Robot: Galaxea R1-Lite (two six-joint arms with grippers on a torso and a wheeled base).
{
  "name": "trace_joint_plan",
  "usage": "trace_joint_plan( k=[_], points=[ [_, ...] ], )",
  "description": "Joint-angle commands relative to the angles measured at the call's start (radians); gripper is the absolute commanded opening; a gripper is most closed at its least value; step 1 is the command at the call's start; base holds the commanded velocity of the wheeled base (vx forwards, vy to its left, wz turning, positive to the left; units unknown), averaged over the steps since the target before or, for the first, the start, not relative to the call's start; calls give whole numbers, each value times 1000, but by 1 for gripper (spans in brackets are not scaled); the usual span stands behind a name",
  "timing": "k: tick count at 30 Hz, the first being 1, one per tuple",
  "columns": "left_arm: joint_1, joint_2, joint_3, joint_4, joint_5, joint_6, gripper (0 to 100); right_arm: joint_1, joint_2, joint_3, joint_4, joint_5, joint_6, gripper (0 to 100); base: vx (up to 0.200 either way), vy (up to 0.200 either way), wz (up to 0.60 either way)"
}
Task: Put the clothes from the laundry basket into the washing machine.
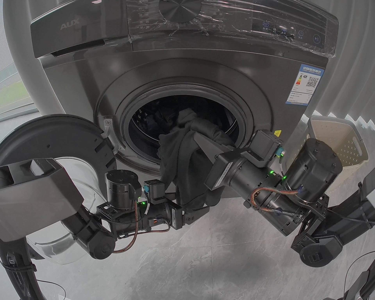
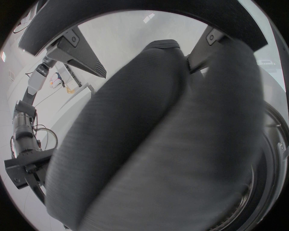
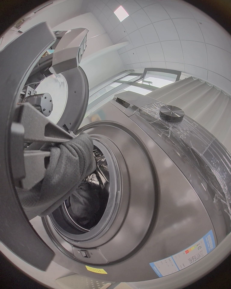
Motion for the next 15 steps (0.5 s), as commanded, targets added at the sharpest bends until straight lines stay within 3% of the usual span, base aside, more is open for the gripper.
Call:
trace_joint_plan(
  k=[1,9,15],
  points=[
    [-47,-51,23,-5,0,-7,100,-1,0,-2,0,0,0,0,0,0,0],
    [-101,-115,81,-6,0,-7,100,-3,2,-2,0,0,0,0,0,0,0],
    [-101,-98,68,-21,8,-6,100,-3,2,-2,0,0,0,0,0,0,0]
  ],
)
